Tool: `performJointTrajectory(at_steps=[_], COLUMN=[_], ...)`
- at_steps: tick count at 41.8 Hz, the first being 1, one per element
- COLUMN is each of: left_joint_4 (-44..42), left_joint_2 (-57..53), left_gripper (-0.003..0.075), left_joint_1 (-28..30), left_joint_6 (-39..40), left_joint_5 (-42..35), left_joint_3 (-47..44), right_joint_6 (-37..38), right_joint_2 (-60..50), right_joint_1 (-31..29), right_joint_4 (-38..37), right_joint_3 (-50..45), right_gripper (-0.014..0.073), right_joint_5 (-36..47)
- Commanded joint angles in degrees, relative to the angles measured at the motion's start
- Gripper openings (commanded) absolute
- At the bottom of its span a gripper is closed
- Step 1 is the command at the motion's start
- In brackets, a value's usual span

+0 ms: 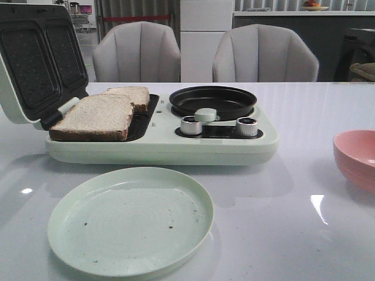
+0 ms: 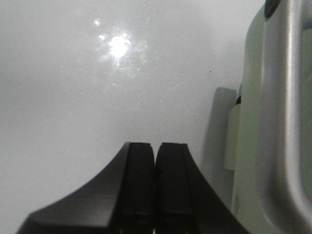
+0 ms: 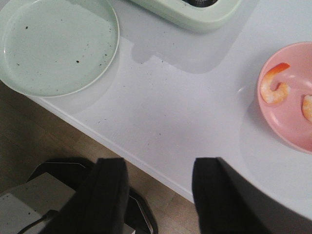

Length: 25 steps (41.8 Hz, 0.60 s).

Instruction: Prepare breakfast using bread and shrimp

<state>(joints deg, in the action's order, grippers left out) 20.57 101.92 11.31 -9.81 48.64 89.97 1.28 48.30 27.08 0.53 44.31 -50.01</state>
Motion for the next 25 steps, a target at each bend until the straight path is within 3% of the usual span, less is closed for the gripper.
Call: performJointTrajectory(at_steps=[1,25], left_joint_4=[4.68,5.44], left_joint_2=[-0.80,-0.80], left_gripper=[0.0101,0.0101], left_joint_1=[-0.81,-14.81], left_joint_6=[-0.57,-6.17], left_joint_5=[-1.12,0.56], left_joint_3=[3.89,4.68], right_joint_6=[-0.17,-0.17], right_joint_2=[-0.45,-0.45], right_joint_1=[-0.05,-0.05], right_joint_4=[-0.53,-0.53], right_joint_3=[1.51,1.51], right_gripper=[0.0423,0.0423], right_joint_5=[3.28,3.28])
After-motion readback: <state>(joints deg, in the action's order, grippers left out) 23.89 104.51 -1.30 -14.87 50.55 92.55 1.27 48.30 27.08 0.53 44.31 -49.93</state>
